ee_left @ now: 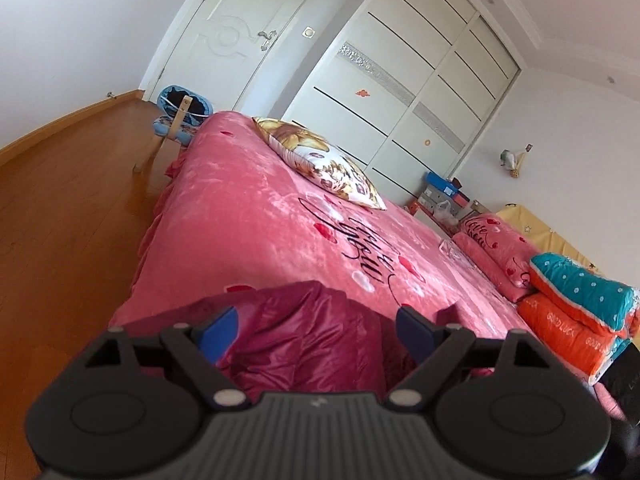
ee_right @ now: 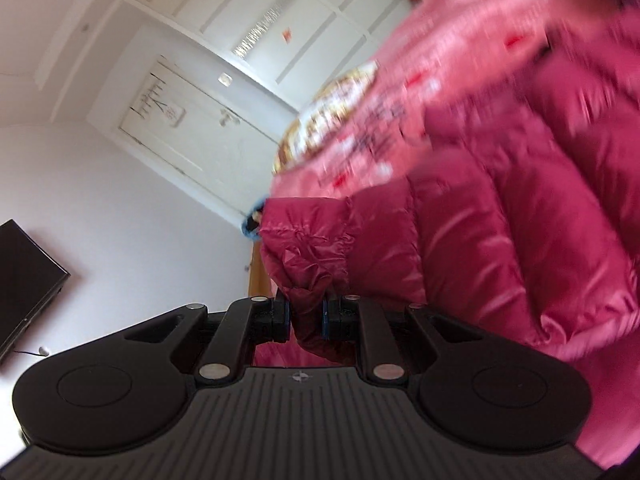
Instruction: Fold large clothes
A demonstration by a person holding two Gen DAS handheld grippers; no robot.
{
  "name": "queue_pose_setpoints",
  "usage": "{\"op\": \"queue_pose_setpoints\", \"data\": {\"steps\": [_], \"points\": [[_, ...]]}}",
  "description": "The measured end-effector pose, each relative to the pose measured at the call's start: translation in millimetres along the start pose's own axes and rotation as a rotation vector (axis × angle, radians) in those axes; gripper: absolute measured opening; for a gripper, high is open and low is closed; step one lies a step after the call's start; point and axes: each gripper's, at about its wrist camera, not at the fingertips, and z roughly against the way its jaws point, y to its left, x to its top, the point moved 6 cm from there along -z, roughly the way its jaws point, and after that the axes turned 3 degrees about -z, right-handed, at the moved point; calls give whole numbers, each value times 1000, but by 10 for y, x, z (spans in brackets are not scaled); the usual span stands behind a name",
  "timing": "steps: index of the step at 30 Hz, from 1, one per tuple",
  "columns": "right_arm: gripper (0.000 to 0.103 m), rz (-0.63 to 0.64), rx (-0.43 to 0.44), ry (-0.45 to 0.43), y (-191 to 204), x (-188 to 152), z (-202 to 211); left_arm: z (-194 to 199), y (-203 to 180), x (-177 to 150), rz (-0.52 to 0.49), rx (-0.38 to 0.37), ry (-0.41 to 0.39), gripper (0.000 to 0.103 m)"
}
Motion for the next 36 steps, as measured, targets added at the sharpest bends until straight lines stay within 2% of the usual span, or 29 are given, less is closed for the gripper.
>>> {"op": "queue_pose_setpoints", "data": {"steps": [4, 8, 11, 12, 14, 15, 16, 21, 24, 27, 31, 34, 36], "points": [[17, -97, 21, 47, -89, -205, -107, 57, -18, 29, -13, -6, -29, 87], [17, -72, -4, 89, -161, -275, -150, 73, -62, 52, -17, -32, -54, 88], [23, -55, -12, 111, -162, -160, -145, 85, -123, 65, -29, -58, -71, 89], [28, -45, -15, 118, -136, -326, -97, 91, -144, 73, -33, -65, -79, 90], [46, -29, -17, 126, -129, -235, -133, 93, -188, 88, -31, -83, -89, 90], [68, -23, -17, 125, -118, -230, -160, 91, -209, 94, -30, -90, -94, 91], [79, -17, -13, 122, -98, -215, -122, 96, -234, 97, -31, -100, -100, 92], [92, 31, -39, 110, -37, -204, 178, 60, -397, 31, -65, -161, -85, 93], [98, 64, -46, 71, -62, -236, 540, 10, -565, -73, -124, -203, -51, 93], [98, 120, -132, -29, -164, -76, 931, -48, -735, -194, -168, -265, 4, 93], [99, 179, -346, -173, -498, 316, 1365, -203, -928, -400, -160, -371, 136, 93], [99, 214, -497, -258, -782, 594, 1575, -324, -1016, -563, -217, -348, 210, 93], [99, 238, -560, -275, -952, 721, 1650, -432, -1023, -707, -283, -272, 267, 93]]}}
